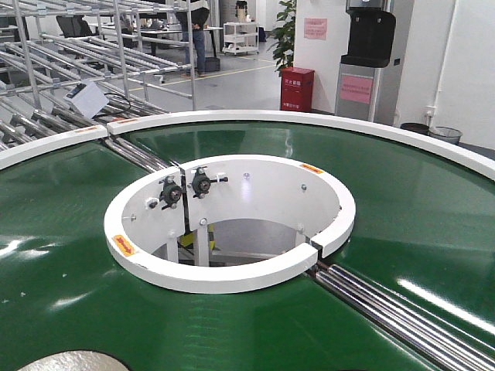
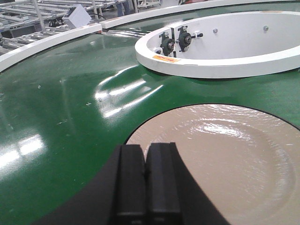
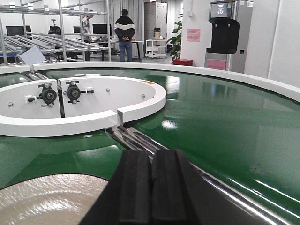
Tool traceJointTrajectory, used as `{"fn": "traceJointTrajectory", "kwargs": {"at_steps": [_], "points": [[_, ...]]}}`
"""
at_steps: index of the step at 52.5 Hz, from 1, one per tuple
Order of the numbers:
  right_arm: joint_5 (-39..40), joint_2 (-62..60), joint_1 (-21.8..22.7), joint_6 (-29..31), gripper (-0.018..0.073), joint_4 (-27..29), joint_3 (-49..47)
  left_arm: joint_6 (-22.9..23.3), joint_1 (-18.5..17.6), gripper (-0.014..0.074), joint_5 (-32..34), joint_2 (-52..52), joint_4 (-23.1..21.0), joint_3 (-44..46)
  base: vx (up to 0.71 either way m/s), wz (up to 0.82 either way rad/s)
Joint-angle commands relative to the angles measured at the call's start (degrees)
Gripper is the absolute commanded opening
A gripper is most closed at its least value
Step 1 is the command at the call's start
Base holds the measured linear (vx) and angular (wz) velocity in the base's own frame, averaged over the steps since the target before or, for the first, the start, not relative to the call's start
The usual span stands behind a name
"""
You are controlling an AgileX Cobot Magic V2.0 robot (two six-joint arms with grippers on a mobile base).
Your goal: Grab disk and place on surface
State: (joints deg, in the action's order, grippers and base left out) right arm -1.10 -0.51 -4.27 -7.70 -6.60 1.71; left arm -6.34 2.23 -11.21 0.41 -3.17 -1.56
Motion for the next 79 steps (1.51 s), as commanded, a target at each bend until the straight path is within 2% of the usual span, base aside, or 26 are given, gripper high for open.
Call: {"fn": "traceJointTrajectory", "kwargs": {"at_steps": [1,49,58,68,73,76,79], "points": [[4.74,-0.72,0.25,0.16,-0.0009,-0.70,1.09,0.57,0.06,-0.0008,4.78,1.03,-0.43,-0.76,0.00,0.00],[4.74,-0.72,0.25,0.16,-0.0009,-0.70,1.09,0.57,0.06,-0.0008,5.79,1.03,-0.41,-0.76,0.00,0.00],[6.91,-0.72,0.25,0.16,-0.0009,-0.70,1.09,0.57,0.06,-0.0008,10.89,1.03,-0.41,-0.69,0.00,0.00],[14.55,-0.72,0.25,0.06,-0.0009,-0.05,1.09,0.70,0.06,-0.0008,23.99,1.03,-0.55,-0.09,0.00,0.00],[18.65,-0.72,0.25,-0.26,-0.0009,0.00,-0.38,3.33,0.06,-0.0008,31.43,1.03,-3.60,0.24,0.00,0.00],[18.26,-0.72,0.25,-0.32,-0.0009,0.50,-3.16,6.34,0.06,-0.0008,31.82,1.03,-6.46,2.87,0.00,0.00],[16.38,-0.57,0.25,0.06,-0.0009,0.92,-7.54,6.66,0.06,-0.0008,29.54,0.96,-6.27,7.35,0.00,0.00]]}}
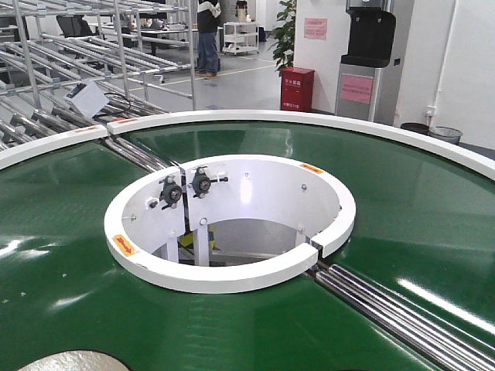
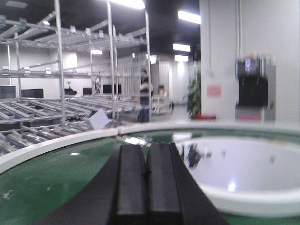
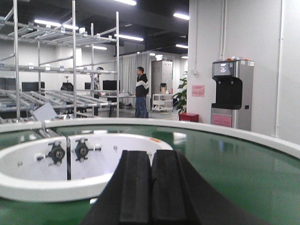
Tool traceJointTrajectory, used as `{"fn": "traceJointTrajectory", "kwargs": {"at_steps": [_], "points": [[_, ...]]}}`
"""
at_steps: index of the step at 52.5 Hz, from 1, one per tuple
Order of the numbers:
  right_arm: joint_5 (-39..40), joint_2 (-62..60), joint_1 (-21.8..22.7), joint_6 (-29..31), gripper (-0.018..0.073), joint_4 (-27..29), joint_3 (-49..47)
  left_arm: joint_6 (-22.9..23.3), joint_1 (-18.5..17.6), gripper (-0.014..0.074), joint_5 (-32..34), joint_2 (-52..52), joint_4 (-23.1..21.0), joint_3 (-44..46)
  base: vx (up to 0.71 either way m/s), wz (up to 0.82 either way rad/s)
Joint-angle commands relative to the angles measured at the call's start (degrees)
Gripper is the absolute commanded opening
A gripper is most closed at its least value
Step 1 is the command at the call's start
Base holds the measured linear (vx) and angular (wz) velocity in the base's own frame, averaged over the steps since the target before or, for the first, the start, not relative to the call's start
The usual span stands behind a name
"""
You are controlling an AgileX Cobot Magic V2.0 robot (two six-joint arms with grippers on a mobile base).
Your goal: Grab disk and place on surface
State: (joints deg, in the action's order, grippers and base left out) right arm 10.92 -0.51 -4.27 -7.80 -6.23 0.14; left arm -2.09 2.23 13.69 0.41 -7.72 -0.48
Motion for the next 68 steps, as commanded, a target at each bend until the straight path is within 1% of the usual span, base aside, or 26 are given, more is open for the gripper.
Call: {"fn": "traceJointTrajectory", "kwargs": {"at_steps": [1,4,7,11,13,17,21,25,31,39,44,49,52,56,59,63,66,68], "points": [[3.23,-0.36,0.25,0.53,-0.0009,0.60,-8.01,2.09,0.06,-0.0008,3.76,0.91,-1.37,7.64,0.00,0.00],[0.01,1.28,0.25,1.70,-0.0009,0.60,-14.33,-0.18,0.06,-0.0008,0.26,-0.30,0.54,13.71,0.00,0.01],[-2.57,4.76,0.25,4.42,-0.0009,0.55,-21.32,-2.54,0.06,-0.0008,-2.81,-3.33,2.79,20.47,0.00,0.00],[-3.74,11.43,0.25,7.80,-0.0009,0.55,-29.75,-4.25,0.06,-0.0008,-5.17,-10.69,4.40,29.90,0.00,0.00],[-3.66,15.44,0.25,8.76,-0.0009,0.55,-33.67,-4.26,0.06,-0.0008,-5.67,-14.92,4.34,34.01,0.00,0.00],[-3.34,24.65,0.25,8.76,-0.0009,0.67,-41.45,-4.05,0.06,-0.0008,-6.67,-24.11,4.18,42.21,0.00,0.00],[-3.24,32.63,0.25,8.50,-0.0009,0.67,-47.16,-4.05,0.06,-0.0008,-7.58,-33.14,4.18,48.04,0.00,0.00],[-3.36,39.98,0.25,7.35,-0.0009,1.06,-51.62,-4.05,0.06,-0.0008,-7.88,-41.56,4.18,52.23,0.00,0.00],[-3.59,47.04,0.25,5.76,-0.0009,1.28,-54.42,-3.56,0.02,-0.0008,-9.10,-49.33,4.13,55.86,0.00,0.00],[-4.44,51.52,0.25,5.10,0.0006,2.15,-54.66,-3.61,0.02,0.0009,-9.07,-52.50,4.13,56.88,0.00,0.00],[-6.29,51.67,0.25,5.16,0.0049,2.15,-54.66,-3.61,0.02,0.0053,-10.00,-52.68,4.18,56.88,0.00,0.00],[-6.89,51.67,0.25,5.16,0.0144,2.15,-54.66,-3.66,0.02,0.0138,-10.99,-52.68,4.18,56.88,0.00,0.00],[-6.89,51.67,0.25,5.16,0.0225,2.15,-54.66,-3.66,0.02,0.0208,-11.54,-52.68,4.18,56.88,0.00,0.00],[-7.05,51.67,0.25,5.16,0.0371,2.15,-54.66,-3.66,0.02,0.0338,-12.30,-52.68,4.18,56.88,0.00,0.00],[-7.09,51.67,0.25,5.11,0.0504,2.15,-54.66,-3.72,0.02,0.0419,-12.96,-52.68,4.18,56.88,0.00,0.00],[-6.97,51.67,0.25,5.11,0.0650,2.15,-54.66,-3.77,0.02,0.0535,-13.69,-52.68,4.18,56.88,0.00,0.00],[-6.97,51.67,0.25,5.11,0.0724,2.15,-54.66,-3.77,0.02,0.0603,-13.69,-52.68,4.18,56.78,0.00,0.00],[-6.97,51.67,0.25,5.21,0.0729,2.15,-54.66,-3.77,0.02,0.0631,-13.69,-52.68,4.18,56.78,0.00,0.00]]}}
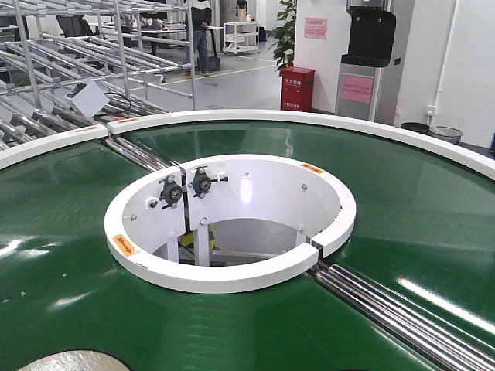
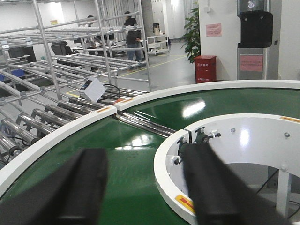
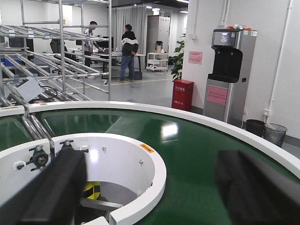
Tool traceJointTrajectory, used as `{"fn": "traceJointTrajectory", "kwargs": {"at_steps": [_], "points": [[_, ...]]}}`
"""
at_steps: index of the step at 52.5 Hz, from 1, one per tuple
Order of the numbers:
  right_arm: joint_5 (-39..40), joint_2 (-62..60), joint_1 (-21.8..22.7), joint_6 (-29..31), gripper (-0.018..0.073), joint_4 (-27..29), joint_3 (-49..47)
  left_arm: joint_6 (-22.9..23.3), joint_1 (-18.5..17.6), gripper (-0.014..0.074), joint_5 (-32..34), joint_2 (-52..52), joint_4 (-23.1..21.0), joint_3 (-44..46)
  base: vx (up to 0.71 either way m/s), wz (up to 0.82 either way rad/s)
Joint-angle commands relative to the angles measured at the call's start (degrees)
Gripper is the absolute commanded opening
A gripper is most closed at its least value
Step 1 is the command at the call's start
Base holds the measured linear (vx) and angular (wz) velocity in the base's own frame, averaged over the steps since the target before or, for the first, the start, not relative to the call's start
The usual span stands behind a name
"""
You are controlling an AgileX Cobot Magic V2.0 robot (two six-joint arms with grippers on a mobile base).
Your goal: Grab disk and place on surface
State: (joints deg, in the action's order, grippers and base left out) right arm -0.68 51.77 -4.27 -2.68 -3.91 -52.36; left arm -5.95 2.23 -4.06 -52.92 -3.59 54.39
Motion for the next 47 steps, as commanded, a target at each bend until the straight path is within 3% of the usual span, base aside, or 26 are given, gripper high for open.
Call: {"fn": "traceJointTrajectory", "kwargs": {"at_steps": [1,8,18,27,34,38,47], "points": [[4.63,-0.61,0.25,0.08,0.0729,-0.16,-2.16,0.09,0.02,0.0642,4.06,0.65,0.05,1.92,0.00,0.00],[2.34,-0.61,0.25,-1.03,0.0718,0.79,-2.16,1.88,-0.05,0.0656,1.58,0.65,-0.58,1.92,0.00,0.00],[-6.97,-0.38,0.25,-2.58,0.0660,5.89,-2.16,2.80,0.06,0.0606,-19.46,-2.77,-1.43,2.31,0.00,0.00],[-16.73,2.12,0.25,-1.73,0.0583,9.24,-2.16,2.38,0.06,0.0573,-34.23,-16.72,-2.32,2.55,0.00,0.00],[-20.71,4.63,0.10,-1.68,0.0545,10.32,-2.16,-4.78,0.06,0.0573,-41.44,-28.08,-6.15,4.83,0.00,0.00],[-22.21,5.52,-0.02,-1.68,0.0535,10.40,-2.16,-6.67,0.06,0.0573,-44.53,-32.01,-7.09,7.87,0.00,0.00],[-24.97,6.05,-0.02,-1.68,0.0531,10.45,-2.16,-6.17,3.50,0.0573,-47.00,-33.49,-1.97,15.04,0.00,0.00]]}}
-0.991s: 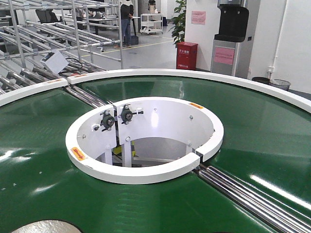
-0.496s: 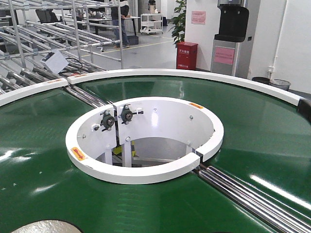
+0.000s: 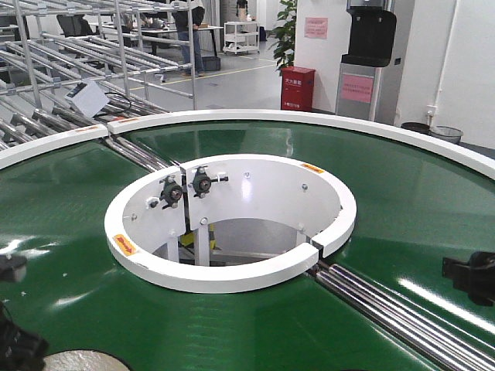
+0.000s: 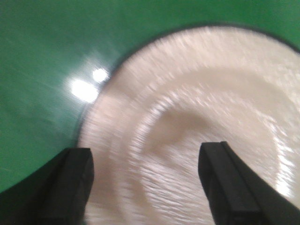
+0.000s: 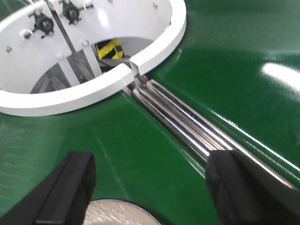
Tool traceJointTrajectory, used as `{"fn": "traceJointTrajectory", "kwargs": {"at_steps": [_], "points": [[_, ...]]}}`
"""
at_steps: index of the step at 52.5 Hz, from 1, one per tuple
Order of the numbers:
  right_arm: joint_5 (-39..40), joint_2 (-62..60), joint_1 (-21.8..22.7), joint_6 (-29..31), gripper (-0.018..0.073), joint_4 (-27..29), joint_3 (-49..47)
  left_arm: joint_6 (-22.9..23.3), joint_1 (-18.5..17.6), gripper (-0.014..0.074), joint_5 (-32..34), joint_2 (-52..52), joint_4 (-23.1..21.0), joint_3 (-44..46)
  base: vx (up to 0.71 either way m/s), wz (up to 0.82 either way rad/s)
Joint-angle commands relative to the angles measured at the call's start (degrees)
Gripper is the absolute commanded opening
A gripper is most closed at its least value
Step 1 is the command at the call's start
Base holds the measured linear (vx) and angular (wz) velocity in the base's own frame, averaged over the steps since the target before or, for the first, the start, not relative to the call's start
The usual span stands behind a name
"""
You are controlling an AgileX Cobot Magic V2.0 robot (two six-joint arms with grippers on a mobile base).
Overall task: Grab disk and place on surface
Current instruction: 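Grasp the rim of a cream plate with the left gripper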
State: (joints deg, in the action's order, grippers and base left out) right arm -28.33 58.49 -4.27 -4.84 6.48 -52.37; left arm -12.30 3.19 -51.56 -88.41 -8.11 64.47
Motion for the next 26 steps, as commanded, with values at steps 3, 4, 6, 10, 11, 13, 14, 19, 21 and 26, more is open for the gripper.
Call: {"fn": "traceJointTrajectory", "kwargs": {"at_steps": [3,4,6,10,11,13,14,19,21,26], "points": [[2.19,-0.67,-0.02,0.48,0.0531,0.15,-2.15,1.67,5.11,0.0573,0.39,1.85,3.02,6.45,0.00,0.00],[2.13,-0.67,-0.02,0.48,0.0531,0.21,-2.15,2.20,6.34,0.0573,0.56,1.79,2.94,6.54,0.00,0.00],[1.84,-0.67,-0.19,0.48,0.0531,0.43,-2.15,2.42,8.26,0.0573,1.05,1.46,2.37,6.34,0.00,0.00],[1.84,-0.67,-1.72,0.71,0.0531,-0.29,-2.15,1.43,11.68,0.0573,0.50,0.04,0.40,5.77,0.00,0.00],[1.84,-0.67,-2.13,0.85,0.0531,-0.65,-2.15,1.15,12.54,0.0573,0.50,-0.42,-0.36,5.55,0.00,0.00],[1.84,-0.67,-3.56,1.23,0.0531,-1.65,-2.15,0.20,13.83,0.0573,0.38,-1.36,-2.11,5.15,0.00,0.00],[1.76,-0.67,-4.31,1.46,0.0531,-1.94,-2.15,-0.35,14.50,0.0573,0.38,-1.78,-3.37,5.07,0.00,0.00],[1.44,-0.67,-7.18,3.11,0.0531,-3.19,-2.15,-5.80,16.44,0.0573,-0.07,-4.09,-9.44,4.95,0.00,0.00],[1.41,-0.67,-8.11,3.76,0.0531,-3.57,-2.15,-8.49,17.02,0.0573,-0.26,-4.97,-11.97,4.95,0.00,0.00],[1.35,-0.67,-9.25,4.39,0.0531,-4.14,-2.15,-16.94,18.23,0.0573,-2.30,-7.43,-18.55,4.95,0.00,0.00]]}}
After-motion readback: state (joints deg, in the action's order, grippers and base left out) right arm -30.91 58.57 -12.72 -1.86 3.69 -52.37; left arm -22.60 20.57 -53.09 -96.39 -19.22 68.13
